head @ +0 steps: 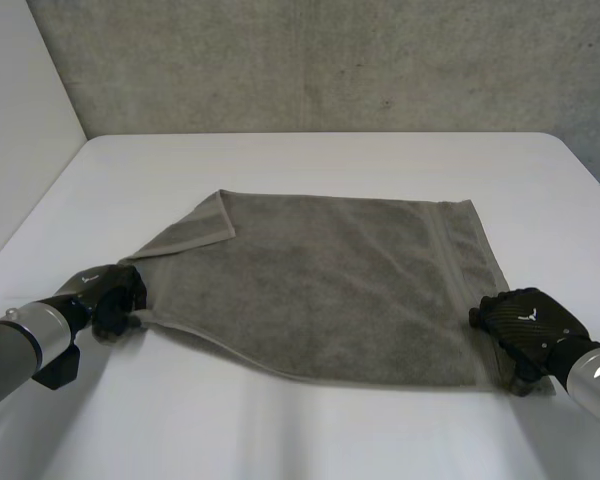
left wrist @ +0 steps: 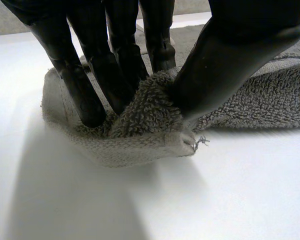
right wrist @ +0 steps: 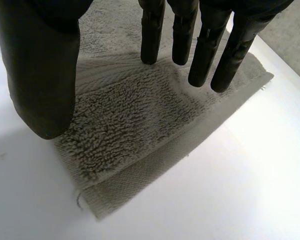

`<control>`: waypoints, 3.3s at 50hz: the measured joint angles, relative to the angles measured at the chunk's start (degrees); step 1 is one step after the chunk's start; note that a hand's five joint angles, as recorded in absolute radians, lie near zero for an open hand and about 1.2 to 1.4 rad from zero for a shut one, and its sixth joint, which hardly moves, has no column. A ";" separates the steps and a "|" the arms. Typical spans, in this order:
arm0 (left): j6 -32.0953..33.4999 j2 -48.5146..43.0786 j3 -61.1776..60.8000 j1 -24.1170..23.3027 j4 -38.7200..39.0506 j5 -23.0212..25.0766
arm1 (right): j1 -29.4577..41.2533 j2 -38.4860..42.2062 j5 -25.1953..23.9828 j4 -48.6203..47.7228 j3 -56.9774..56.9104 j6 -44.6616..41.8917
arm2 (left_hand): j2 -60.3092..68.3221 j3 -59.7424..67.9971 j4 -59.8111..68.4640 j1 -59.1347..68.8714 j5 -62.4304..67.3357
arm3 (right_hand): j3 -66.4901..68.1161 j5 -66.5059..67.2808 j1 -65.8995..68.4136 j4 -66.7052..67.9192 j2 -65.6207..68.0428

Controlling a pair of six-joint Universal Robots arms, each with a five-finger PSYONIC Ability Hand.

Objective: Fold the towel.

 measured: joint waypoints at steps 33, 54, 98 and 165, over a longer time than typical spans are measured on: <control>0.15 0.29 -0.62 0.18 0.05 -0.01 | -0.51 -0.19 0.46 0.78 0.53 -0.19 | 0.00 0.00 0.00 0.00 0.00 | -7.27 -10.03 -6.51 -7.55 -5.74; 0.16 0.30 -0.65 0.15 0.11 0.11 | -1.25 0.97 -0.48 -1.39 1.14 -0.47 | 0.00 0.00 0.00 0.00 0.00 | -1.60 -1.39 -1.41 -1.49 -2.19; 0.16 0.48 -1.44 0.24 0.14 0.20 | -1.42 1.75 -0.57 1.31 -0.53 -1.10 | 0.00 0.00 0.00 0.00 0.00 | -6.69 -9.81 -5.98 -7.19 -4.73; 0.16 0.45 -1.56 0.32 0.14 0.28 | 1.11 4.96 2.39 -5.99 -3.95 0.67 | 0.00 0.00 0.00 0.00 0.00 | 14.07 12.39 15.00 13.87 14.97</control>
